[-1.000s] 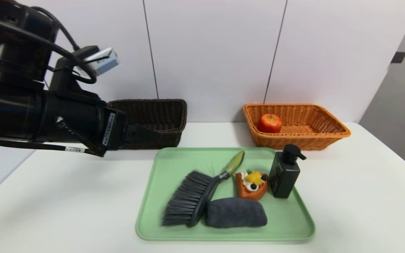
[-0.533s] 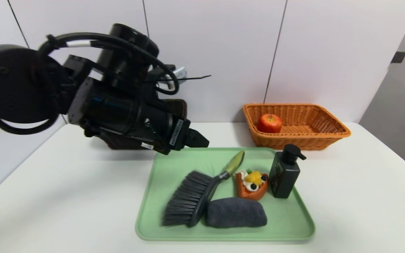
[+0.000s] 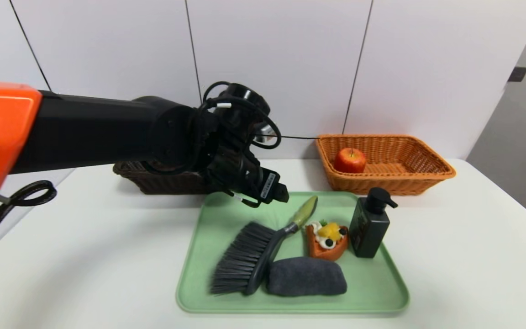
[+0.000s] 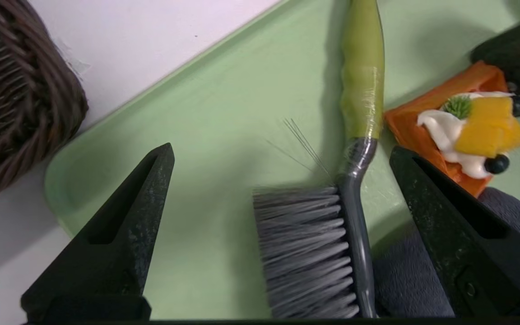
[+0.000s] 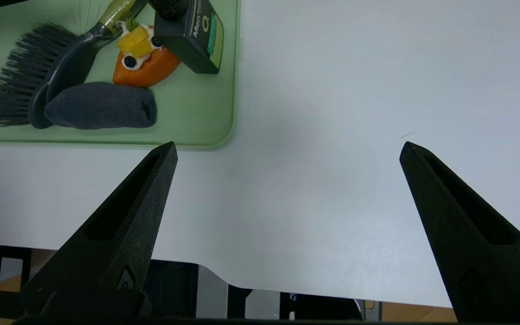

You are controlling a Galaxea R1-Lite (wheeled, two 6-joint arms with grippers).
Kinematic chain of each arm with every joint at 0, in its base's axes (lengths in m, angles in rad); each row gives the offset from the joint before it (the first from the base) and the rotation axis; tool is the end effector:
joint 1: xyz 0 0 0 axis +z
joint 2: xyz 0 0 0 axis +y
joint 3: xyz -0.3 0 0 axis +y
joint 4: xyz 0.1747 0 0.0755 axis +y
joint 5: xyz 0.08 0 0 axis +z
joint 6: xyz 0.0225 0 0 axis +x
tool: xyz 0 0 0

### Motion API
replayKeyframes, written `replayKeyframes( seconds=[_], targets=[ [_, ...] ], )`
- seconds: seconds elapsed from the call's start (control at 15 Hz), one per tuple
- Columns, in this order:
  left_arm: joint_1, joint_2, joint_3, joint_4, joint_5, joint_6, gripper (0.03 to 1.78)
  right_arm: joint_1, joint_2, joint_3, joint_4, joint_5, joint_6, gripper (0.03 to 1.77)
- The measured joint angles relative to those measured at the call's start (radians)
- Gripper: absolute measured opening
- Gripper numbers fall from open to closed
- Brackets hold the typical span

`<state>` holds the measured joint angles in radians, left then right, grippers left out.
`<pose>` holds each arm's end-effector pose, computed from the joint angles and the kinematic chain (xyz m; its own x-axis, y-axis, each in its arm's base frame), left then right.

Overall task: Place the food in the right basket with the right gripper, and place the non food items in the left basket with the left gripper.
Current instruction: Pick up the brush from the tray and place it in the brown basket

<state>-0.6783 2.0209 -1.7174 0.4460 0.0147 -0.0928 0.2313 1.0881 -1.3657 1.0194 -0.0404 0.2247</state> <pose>0.3076 -0.2475 0.2201 0.5791 -0.4478 -0.6812 0.5672 0.8215 -0.0579 0.0816 0.0183 0.3170 0.7263 0.1296 -0.6751 -0.0485 0.9893 0.1377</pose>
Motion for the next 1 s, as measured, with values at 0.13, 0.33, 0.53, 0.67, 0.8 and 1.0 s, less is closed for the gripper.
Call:
replayKeyframes(
  seconds=[0.13,0.33,0.53,0.67,0.8,1.0],
  targets=[
    [-0.001,0.04,-0.022,0.001,0.004,-0.006,1.69,0.001,0.002,0.003,0.0,0.001,0.0,1.7],
    [-0.022,0.065,-0.03,0.001,0.003,-0.013,1.69,0.001,0.006,0.003,-0.002,0.001,0.0,1.7],
    [-0.049,0.072,-0.05,0.024,0.0,-0.012,1.69,0.001,0.006,0.002,-0.002,0.001,0.001,1.7],
    [-0.064,0.074,-0.074,0.065,-0.011,-0.008,1.69,0.001,0.006,0.002,-0.002,0.001,0.001,1.7],
    [-0.068,0.075,-0.087,0.073,-0.052,0.004,1.69,0.001,0.006,0.002,-0.002,0.001,0.001,1.7],
    [-0.069,0.075,-0.088,0.074,-0.104,0.073,1.69,0.001,0.005,0.003,-0.002,0.001,0.001,1.7]
  ],
)
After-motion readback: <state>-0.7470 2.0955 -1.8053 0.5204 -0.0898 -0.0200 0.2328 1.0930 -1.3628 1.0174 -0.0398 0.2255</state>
